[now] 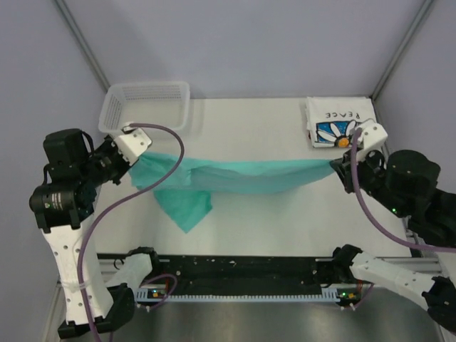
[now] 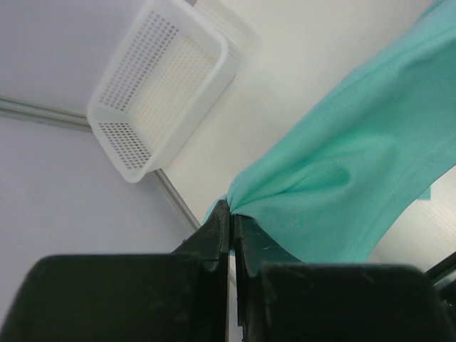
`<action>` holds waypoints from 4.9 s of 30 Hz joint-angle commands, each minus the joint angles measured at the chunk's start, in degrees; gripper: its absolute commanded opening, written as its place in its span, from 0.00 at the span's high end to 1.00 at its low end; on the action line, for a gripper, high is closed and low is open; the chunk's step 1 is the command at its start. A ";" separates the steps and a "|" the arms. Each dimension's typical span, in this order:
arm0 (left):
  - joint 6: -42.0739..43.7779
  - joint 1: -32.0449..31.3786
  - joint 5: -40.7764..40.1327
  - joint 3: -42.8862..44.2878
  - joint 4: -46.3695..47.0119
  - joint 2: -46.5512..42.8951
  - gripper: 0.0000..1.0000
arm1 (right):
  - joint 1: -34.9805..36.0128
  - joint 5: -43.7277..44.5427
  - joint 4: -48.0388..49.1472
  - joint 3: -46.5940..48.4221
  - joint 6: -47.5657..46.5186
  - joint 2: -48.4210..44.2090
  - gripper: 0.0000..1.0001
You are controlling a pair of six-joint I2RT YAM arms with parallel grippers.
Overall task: Fold and stack the t-shirts
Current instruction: Flatten out the tshirt, then grap the side of the flattened tshirt furthest away from the robot with both arms, then fold the flattened tshirt in 1/3 of the way
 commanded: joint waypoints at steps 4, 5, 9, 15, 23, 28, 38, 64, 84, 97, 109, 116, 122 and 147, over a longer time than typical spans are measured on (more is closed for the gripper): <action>-3.97 0.45 -0.09 7.88 -2.58 4.02 1.00 | -0.50 8.95 1.62 3.86 0.71 5.03 1.00; -4.67 0.45 0.17 7.09 -0.38 4.63 1.00 | -0.94 11.85 3.20 4.47 -0.34 6.87 1.00; -8.27 0.36 3.07 4.27 9.82 7.26 1.00 | -11.72 5.41 10.14 11.48 -3.51 16.53 1.00; -15.83 0.36 1.59 6.72 23.71 13.85 1.00 | -23.62 -3.69 13.15 29.31 -5.70 33.41 1.00; -15.93 0.36 4.66 11.91 24.25 14.49 1.00 | -23.53 -2.71 7.00 42.27 -8.18 35.38 1.00; -13.56 0.45 5.19 13.84 19.87 9.92 1.00 | -23.62 -9.37 6.29 36.74 -8.44 25.72 1.00; -9.77 0.36 3.61 24.55 6.07 1.73 1.00 | -23.53 -20.02 0.76 34.00 -6.95 11.29 1.00; -3.45 -6.48 10.47 -5.03 23.71 29.40 1.00 | -28.10 -6.58 19.30 3.86 -12.48 42.21 1.00; 4.55 -9.92 1.77 -8.30 34.19 50.16 0.49 | -28.63 -6.22 22.99 -2.73 -15.12 54.53 1.00; 10.53 -14.32 0.27 -21.31 34.45 31.28 0.22 | -28.63 -8.16 23.08 -2.56 -13.98 55.06 1.00; -18.72 -11.86 -4.50 -13.85 27.24 42.06 0.54 | -28.63 -8.16 23.08 -3.00 -13.19 54.88 1.00; -27.88 -11.50 -6.15 -13.49 37.69 49.98 0.41 | -28.71 -8.42 23.17 -3.61 -13.27 54.18 1.00; -27.45 -11.50 -1.94 -13.40 39.45 53.15 0.44 | -28.63 -8.51 23.08 -3.52 -13.36 53.65 1.00; -8.38 -0.79 12.04 -14.96 2.99 42.26 1.00 | -20.28 0.79 14.55 -17.57 -27.77 43.03 1.00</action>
